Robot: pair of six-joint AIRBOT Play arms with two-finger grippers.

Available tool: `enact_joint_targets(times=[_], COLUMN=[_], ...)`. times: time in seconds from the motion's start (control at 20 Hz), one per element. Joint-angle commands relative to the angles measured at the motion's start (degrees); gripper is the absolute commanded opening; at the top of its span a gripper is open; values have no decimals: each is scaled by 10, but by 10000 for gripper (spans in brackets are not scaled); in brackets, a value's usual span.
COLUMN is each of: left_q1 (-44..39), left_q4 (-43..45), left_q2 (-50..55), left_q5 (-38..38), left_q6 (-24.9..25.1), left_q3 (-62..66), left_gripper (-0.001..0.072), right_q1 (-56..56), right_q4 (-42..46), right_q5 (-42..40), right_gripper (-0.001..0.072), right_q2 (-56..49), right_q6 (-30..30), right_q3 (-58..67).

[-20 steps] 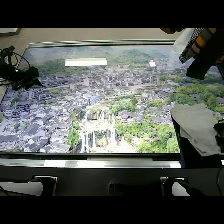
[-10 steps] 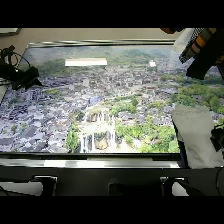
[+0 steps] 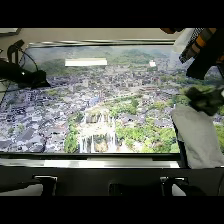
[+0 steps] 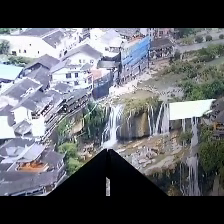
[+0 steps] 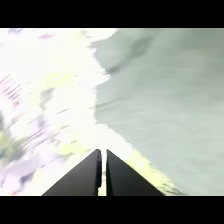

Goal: Fold the clothes and pants, and hang the long-sleeved shirts on hangers.

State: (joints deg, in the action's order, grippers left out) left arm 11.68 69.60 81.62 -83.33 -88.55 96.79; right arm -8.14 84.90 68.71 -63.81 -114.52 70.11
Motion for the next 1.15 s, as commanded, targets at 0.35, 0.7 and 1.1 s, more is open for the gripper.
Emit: enact_joint_targets(times=[0.35, 0.7, 1.1], left_q1=[-78, -78, -78], left_q4=[1, 1, 1], left_q2=[-183, -178, -178], left_q5=[34, 34, 35], left_q6=[16, 16, 16], left_q3=[-204, -205, -205], left_gripper=[18, 18, 18], right_q1=[310, 310, 310], right_q4=[-32, -32, -32], right_q5=[-69, -61, -61], right_gripper=[35, 35, 35], right_q2=[1, 1, 1], right_q6=[136, 133, 133], right_q3=[8, 8, 8])
